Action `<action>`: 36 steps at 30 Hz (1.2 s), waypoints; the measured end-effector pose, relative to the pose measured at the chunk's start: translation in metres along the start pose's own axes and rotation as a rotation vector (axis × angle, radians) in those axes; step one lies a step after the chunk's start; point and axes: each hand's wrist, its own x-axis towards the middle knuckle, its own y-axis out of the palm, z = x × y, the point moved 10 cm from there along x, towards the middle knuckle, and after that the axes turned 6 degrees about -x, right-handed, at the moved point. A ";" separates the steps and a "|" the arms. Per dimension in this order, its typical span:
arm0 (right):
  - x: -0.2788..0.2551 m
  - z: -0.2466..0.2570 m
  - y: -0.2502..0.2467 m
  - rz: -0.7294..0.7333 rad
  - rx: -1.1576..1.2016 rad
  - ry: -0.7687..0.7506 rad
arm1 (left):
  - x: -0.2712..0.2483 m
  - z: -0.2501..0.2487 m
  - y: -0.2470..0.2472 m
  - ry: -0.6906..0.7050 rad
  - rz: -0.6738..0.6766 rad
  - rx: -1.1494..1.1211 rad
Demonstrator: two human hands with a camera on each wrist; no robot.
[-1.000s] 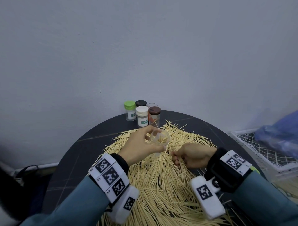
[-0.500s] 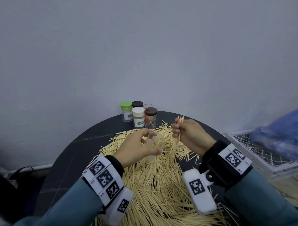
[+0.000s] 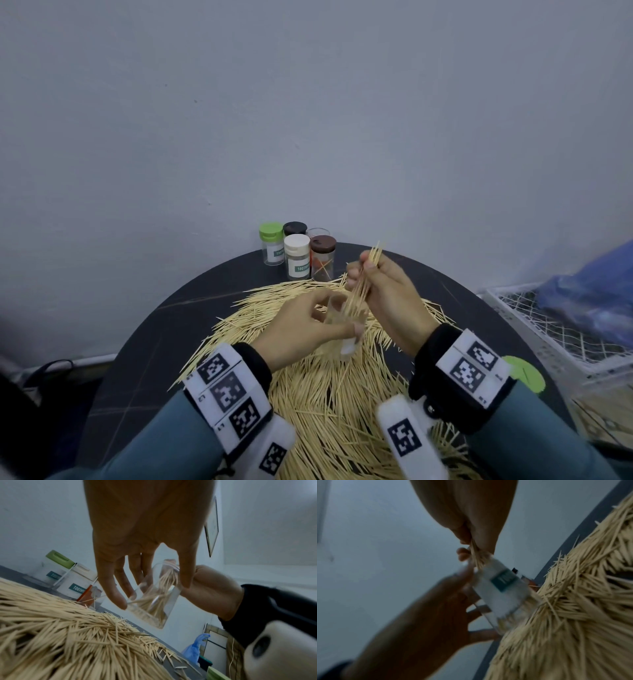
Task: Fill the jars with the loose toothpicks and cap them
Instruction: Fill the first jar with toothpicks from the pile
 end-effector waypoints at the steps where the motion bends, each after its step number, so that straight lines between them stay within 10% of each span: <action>1: -0.002 -0.001 0.003 0.012 -0.064 -0.015 | 0.000 -0.001 -0.001 0.003 -0.006 -0.062; 36: 0.004 0.008 0.010 0.230 -1.016 -0.269 | 0.001 -0.012 -0.040 0.153 -0.278 0.378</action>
